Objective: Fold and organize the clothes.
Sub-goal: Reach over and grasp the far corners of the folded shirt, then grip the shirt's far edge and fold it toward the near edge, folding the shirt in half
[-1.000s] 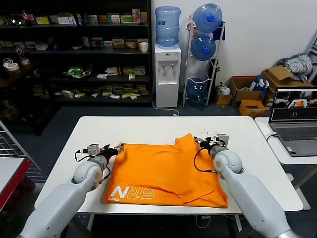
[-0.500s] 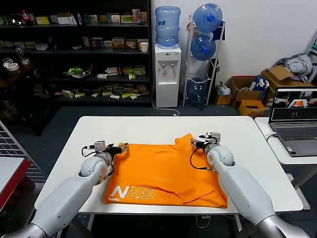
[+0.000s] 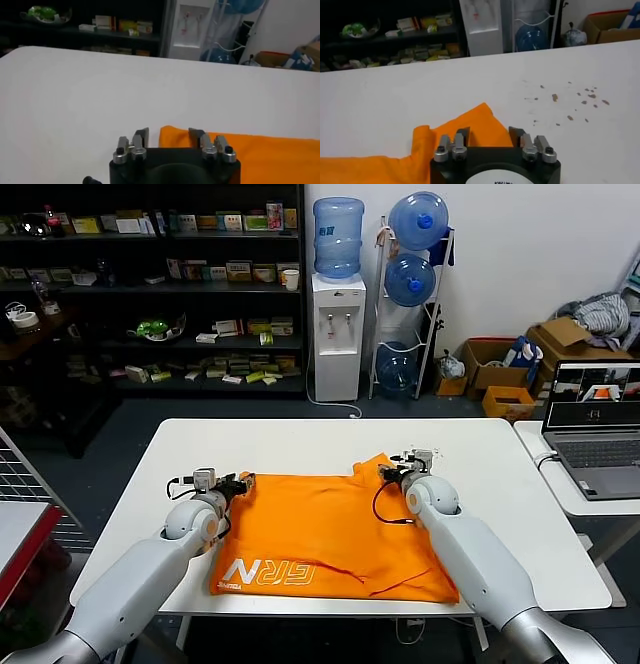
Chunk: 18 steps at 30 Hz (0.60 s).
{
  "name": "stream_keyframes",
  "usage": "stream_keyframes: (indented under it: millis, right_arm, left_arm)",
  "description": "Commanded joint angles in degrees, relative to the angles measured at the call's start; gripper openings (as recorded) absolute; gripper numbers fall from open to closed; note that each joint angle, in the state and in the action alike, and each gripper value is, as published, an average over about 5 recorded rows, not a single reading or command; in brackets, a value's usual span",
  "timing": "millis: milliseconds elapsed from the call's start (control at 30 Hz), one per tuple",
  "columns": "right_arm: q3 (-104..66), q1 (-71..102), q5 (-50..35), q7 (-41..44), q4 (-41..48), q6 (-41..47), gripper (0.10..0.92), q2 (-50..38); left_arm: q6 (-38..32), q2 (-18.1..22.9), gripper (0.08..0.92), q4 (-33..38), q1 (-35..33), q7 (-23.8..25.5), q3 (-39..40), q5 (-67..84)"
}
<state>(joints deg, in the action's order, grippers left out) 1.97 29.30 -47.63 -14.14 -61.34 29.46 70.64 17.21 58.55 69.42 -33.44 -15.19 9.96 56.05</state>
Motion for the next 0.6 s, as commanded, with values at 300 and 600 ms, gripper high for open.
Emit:
stream_keyframes:
  millis: [300, 600]
  right_arm:
    - [0.1, 0.5, -0.8, 0.1, -1.1, -0.4, 0.194, -0.3]
    - [-0.7, 2.5, -2.1, 0.3, -6.5, -4.5, 0.124, -2.6]
  left_arm:
    - [-0.3, 0.3, 0.247, -0.2, 0.1, 0.2, 0.1, -0.1]
    - [-1.9, 0.1, 0.09, 2.4, -1.3, -0.2, -1.8, -0.4]
